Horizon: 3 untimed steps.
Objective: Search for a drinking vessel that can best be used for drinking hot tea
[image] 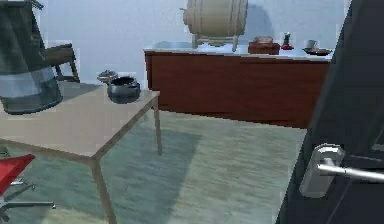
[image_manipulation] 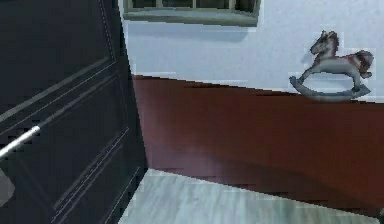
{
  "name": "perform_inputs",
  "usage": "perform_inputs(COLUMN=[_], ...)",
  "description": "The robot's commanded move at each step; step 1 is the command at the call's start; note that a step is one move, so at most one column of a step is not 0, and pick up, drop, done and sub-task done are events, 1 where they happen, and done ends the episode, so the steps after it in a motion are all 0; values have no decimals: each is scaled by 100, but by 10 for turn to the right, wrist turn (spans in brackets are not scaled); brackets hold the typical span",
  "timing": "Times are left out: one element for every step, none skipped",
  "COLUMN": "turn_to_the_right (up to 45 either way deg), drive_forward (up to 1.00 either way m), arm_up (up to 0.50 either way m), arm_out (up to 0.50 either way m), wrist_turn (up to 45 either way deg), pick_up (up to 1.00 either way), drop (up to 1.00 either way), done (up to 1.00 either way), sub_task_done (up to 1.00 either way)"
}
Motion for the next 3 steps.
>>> perform_inputs(turn_to_the_right=[0,210,0], drive_forward=[35,0,5], arm_up=[0,0,0], arm_out=[0,0,0], wrist_turn=[0,0,0], pick_up=[0,0,0], drop=[0,0,0], done=[0,0,0], sub_task_done=[0,0,0])
